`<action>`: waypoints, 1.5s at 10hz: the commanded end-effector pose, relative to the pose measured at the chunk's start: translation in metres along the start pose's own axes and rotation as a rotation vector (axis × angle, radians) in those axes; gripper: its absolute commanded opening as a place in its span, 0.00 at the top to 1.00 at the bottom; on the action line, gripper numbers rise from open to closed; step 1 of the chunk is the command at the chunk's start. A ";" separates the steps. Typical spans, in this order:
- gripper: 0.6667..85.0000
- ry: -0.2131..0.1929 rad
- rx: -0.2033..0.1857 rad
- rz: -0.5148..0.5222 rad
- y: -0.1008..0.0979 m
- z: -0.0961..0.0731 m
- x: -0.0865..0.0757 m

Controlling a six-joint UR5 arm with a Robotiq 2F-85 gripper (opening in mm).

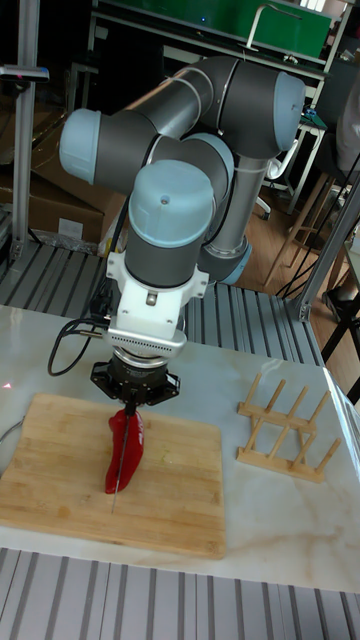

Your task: Chop the chili peppers

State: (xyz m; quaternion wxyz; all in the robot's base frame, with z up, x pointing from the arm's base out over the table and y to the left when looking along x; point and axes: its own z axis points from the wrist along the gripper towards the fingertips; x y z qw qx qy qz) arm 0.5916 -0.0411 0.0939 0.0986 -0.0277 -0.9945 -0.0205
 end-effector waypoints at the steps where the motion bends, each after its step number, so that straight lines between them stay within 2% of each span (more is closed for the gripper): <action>1: 0.99 -0.007 -0.015 0.008 0.004 -0.003 -0.002; 4: 0.99 -0.004 -0.008 0.007 0.000 0.001 0.000; 9: 0.99 -0.069 -0.006 0.010 0.000 -0.001 -0.016; 15: 0.99 -0.113 -0.017 0.047 0.002 -0.002 -0.028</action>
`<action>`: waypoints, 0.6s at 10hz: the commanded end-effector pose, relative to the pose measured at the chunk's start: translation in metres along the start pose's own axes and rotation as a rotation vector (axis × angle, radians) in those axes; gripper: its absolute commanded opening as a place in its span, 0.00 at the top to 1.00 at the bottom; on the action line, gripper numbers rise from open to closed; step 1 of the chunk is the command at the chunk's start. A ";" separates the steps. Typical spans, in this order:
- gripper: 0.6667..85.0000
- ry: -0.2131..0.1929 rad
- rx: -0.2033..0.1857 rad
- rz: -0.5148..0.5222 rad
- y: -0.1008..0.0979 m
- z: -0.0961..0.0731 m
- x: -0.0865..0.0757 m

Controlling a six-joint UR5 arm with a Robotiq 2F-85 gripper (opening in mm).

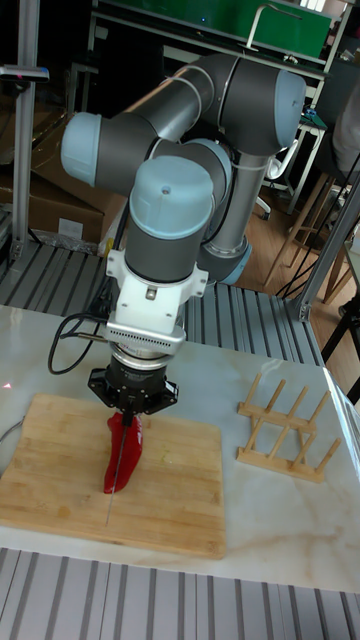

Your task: Chop the chili peppers

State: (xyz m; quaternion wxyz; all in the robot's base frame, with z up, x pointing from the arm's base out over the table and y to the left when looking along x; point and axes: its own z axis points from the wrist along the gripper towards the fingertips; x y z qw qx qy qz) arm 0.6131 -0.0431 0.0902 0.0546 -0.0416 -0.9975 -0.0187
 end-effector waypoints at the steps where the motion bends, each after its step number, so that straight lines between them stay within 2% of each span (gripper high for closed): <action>1: 0.99 -0.027 -0.017 0.025 0.004 0.001 -0.008; 6: 0.99 -0.020 -0.009 0.035 0.004 0.012 -0.010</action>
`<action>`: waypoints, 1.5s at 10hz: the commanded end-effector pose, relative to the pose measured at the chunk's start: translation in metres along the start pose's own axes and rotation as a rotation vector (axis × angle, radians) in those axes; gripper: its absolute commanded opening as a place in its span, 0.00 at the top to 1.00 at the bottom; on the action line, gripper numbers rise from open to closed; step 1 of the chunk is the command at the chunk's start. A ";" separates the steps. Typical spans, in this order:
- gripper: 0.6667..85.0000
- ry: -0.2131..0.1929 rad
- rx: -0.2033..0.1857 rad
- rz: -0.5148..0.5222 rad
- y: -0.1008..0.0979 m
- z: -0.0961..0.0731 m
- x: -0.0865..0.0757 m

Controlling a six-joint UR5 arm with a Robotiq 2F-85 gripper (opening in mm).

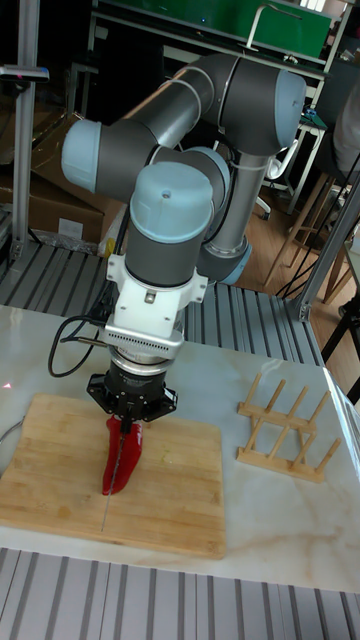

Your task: Chop the chili peppers

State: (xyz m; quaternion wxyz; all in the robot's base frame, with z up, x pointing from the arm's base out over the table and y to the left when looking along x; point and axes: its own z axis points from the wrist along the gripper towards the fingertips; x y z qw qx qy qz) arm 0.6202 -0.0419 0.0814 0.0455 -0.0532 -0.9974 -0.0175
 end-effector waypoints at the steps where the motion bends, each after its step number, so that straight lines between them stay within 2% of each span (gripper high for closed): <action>1: 0.99 0.002 -0.011 0.013 0.003 0.005 -0.002; 9: 0.99 0.028 0.010 0.020 0.001 0.010 0.003; 13: 0.99 0.083 0.028 -0.001 0.001 0.007 0.016; 15: 0.99 0.086 0.031 0.003 0.003 0.008 0.015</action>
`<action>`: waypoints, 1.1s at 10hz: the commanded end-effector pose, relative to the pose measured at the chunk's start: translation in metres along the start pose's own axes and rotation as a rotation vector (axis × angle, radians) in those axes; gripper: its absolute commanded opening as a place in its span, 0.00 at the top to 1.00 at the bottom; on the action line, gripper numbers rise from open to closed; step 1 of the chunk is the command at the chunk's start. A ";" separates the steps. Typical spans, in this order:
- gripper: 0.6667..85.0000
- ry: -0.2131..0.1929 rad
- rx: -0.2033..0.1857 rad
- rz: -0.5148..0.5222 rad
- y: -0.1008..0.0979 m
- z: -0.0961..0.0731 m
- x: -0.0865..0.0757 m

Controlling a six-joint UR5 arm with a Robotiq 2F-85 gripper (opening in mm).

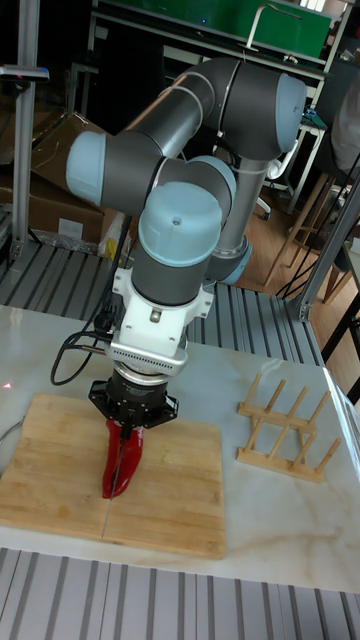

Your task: Chop the chili peppers

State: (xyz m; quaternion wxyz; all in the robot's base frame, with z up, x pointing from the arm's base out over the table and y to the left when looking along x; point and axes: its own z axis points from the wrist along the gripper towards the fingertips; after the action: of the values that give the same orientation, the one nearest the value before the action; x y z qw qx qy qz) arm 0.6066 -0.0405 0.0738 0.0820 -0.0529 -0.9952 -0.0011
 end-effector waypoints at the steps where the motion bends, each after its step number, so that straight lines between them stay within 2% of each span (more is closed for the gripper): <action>1: 0.99 0.013 -0.005 0.001 0.003 0.001 0.001; 8: 0.99 0.025 -0.030 -0.018 0.003 0.007 0.004; 11: 0.99 0.060 -0.019 -0.029 0.004 0.002 0.011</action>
State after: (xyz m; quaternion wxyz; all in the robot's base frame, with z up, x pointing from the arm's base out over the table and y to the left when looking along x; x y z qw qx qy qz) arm 0.5984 -0.0385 0.0694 0.1022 -0.0405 -0.9939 -0.0095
